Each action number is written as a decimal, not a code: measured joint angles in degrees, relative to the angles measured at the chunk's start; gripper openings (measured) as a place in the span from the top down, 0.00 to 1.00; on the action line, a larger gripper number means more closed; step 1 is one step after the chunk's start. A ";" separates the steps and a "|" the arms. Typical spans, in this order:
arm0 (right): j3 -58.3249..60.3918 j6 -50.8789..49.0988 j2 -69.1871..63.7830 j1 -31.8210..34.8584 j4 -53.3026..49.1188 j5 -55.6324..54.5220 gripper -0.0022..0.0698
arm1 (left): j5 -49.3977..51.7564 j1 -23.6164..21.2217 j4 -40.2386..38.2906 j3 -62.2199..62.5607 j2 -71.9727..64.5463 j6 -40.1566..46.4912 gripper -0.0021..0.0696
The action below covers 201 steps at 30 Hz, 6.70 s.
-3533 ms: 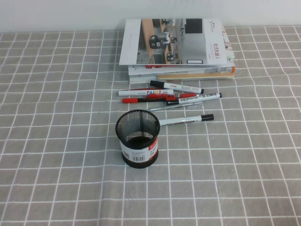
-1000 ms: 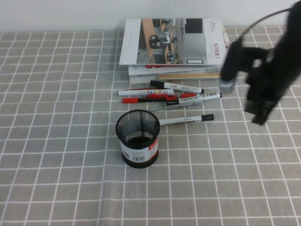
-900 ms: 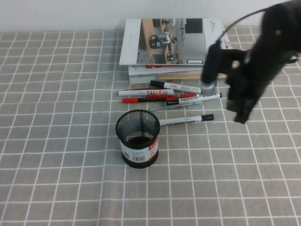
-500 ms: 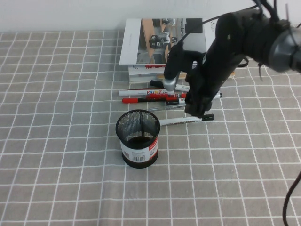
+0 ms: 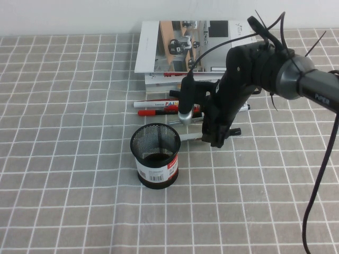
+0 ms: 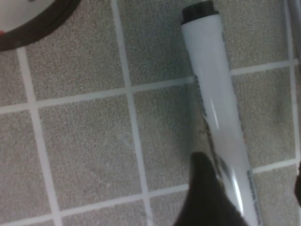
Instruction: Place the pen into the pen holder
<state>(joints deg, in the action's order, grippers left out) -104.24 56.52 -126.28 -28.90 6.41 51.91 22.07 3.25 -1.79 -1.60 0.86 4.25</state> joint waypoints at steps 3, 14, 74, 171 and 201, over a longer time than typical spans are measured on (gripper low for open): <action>0.00 0.10 -0.22 0.00 -0.10 -0.25 0.50 | 0.00 0.00 0.00 0.00 0.00 0.00 0.98; -0.03 0.09 -1.45 0.00 2.14 -0.60 0.53 | 0.00 0.00 0.00 0.00 0.00 0.00 0.98; 37.32 58.46 31.22 2.38 90.59 -4.64 0.84 | 0.00 0.00 0.00 0.00 0.00 0.00 0.98; 77.38 50.35 96.40 7.21 92.58 -45.72 0.99 | 0.00 0.00 0.00 0.00 0.00 0.00 0.98; 100.25 -59.64 118.40 17.36 0.79 -29.59 0.99 | 0.00 0.00 0.00 0.00 0.00 0.00 0.98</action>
<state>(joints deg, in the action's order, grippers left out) -3.99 -3.12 -7.87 -11.54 7.20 22.32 22.07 3.25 -1.79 -1.60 0.86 4.25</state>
